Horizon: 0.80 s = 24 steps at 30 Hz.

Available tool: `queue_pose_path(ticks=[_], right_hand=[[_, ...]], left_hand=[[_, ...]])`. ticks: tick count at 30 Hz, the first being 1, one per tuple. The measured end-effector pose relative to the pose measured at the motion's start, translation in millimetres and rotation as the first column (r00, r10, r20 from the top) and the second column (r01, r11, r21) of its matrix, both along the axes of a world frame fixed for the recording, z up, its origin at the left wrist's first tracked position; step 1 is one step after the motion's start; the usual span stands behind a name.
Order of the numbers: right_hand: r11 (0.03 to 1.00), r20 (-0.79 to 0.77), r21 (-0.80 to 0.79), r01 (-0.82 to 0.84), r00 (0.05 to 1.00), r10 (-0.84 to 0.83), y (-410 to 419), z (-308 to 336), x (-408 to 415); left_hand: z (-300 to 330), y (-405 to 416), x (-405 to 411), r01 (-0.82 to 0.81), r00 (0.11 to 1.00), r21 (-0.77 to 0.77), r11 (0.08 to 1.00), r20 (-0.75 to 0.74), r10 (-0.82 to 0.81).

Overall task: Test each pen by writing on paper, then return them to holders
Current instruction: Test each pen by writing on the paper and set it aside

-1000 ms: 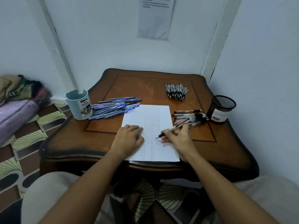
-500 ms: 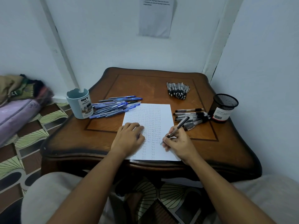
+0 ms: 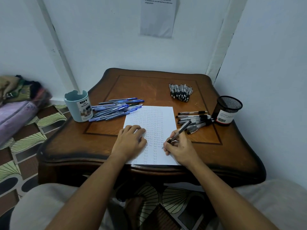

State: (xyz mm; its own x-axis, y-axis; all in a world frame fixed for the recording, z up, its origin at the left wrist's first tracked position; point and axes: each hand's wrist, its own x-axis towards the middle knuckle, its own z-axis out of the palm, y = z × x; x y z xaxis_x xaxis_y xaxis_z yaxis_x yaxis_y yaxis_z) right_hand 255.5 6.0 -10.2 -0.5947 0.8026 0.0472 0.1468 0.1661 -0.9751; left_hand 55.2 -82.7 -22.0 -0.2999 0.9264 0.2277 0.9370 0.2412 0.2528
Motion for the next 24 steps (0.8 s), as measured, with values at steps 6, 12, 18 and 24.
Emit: queue_pose_path(ticks=[6, 12, 18, 24], right_hand=[[0.999, -0.021, -0.034, 0.010, 1.000, -0.011, 0.7, 0.2, -0.7], [0.998, -0.023, -0.057, 0.006, 1.000, -0.007, 4.9, -5.1, 0.3], [0.999, -0.010, -0.035, -0.012, 1.000, 0.012, 2.2, -4.0, -1.1], [0.997, -0.059, -0.072, 0.001, 0.998, -0.005, 2.2, -1.0, 1.0]], left_hand=[[0.2, -0.3, -0.6, -0.004, 1.000, 0.003, 1.000, -0.001, 0.004], [-1.8, -0.2, -0.7, -0.011, 1.000, 0.013, 1.000, 0.011, 0.010], [-1.2, 0.7, -1.9, -0.007, 1.000, 0.005, 1.000, 0.009, 0.007], [-0.1, 1.0, -1.0, -0.002, 1.000, 0.000, 1.000, 0.014, 0.002]])
